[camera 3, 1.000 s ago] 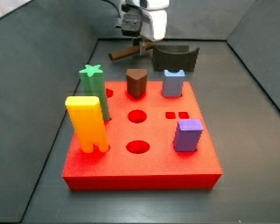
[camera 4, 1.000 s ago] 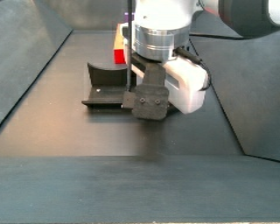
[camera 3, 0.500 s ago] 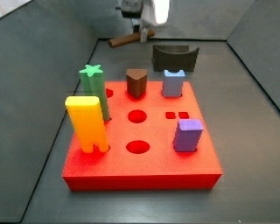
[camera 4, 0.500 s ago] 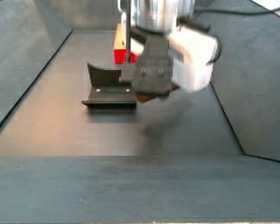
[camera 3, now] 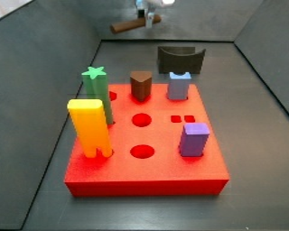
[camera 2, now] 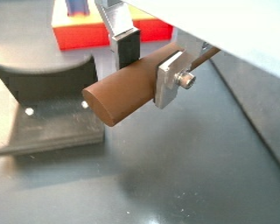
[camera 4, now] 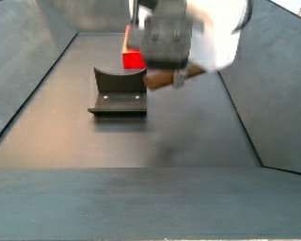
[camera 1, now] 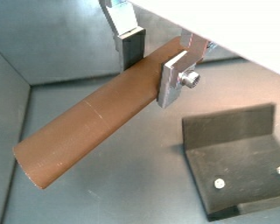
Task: Pick up the oval object. Move up. Place the oval object on the fixture. Regrasp the oval object. Move to above the board. Insert the oval object.
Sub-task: Place the oval object on the fixture.
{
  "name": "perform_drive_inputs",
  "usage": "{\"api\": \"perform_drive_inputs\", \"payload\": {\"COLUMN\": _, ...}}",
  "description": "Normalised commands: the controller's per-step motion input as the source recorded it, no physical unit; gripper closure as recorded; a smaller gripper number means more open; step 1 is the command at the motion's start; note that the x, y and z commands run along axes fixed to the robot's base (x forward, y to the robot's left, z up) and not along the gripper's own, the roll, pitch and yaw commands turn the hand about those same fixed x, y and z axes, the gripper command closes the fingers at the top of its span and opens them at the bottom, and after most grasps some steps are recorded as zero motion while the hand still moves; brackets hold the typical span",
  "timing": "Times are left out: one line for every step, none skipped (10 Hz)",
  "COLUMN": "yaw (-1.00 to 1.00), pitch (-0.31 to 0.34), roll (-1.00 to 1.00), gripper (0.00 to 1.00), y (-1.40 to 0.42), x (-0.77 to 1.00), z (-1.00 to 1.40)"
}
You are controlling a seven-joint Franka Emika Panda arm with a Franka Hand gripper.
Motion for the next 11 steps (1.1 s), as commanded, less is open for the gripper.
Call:
{"api": "perform_drive_inputs", "payload": {"yaw": 0.00, "pitch": 0.036, "roll": 0.00, "gripper": 1.00, "y": 0.00, "x": -0.02, "z": 1.00}}
{"api": "perform_drive_inputs", "payload": {"yaw": 0.00, "pitch": 0.039, "roll": 0.00, "gripper": 1.00, "y": 0.00, "x": -0.02, "z": 0.93}}
{"api": "perform_drive_inputs", "payload": {"yaw": 0.01, "pitch": 0.046, "roll": 0.00, "gripper": 1.00, "y": 0.01, "x": -0.01, "z": 0.70}}
{"api": "perform_drive_inputs", "payload": {"yaw": 0.01, "pitch": 0.055, "roll": 0.00, "gripper": 1.00, "y": 0.01, "x": 0.00, "z": 0.52}}
{"api": "perform_drive_inputs", "payload": {"yaw": 0.01, "pitch": 0.073, "roll": 0.00, "gripper": 1.00, "y": 0.01, "x": 0.01, "z": 0.28}}
{"api": "perform_drive_inputs", "payload": {"yaw": 1.00, "pitch": 0.032, "roll": -0.01, "gripper": 1.00, "y": -0.61, "x": 1.00, "z": 0.15}}
{"api": "perform_drive_inputs", "payload": {"yaw": 1.00, "pitch": 0.038, "roll": 0.00, "gripper": 1.00, "y": -0.58, "x": 1.00, "z": 0.08}}
{"api": "perform_drive_inputs", "payload": {"yaw": 1.00, "pitch": 0.042, "roll": 0.00, "gripper": 1.00, "y": -0.53, "x": 1.00, "z": 0.08}}
{"api": "perform_drive_inputs", "payload": {"yaw": 1.00, "pitch": 0.055, "roll": 0.00, "gripper": 1.00, "y": -0.40, "x": 1.00, "z": 0.06}}
{"api": "perform_drive_inputs", "payload": {"yaw": 1.00, "pitch": 0.066, "roll": 0.00, "gripper": 1.00, "y": -0.36, "x": 1.00, "z": 0.05}}
{"api": "perform_drive_inputs", "payload": {"yaw": 1.00, "pitch": 0.083, "roll": 0.00, "gripper": 1.00, "y": -0.29, "x": 1.00, "z": 0.04}}
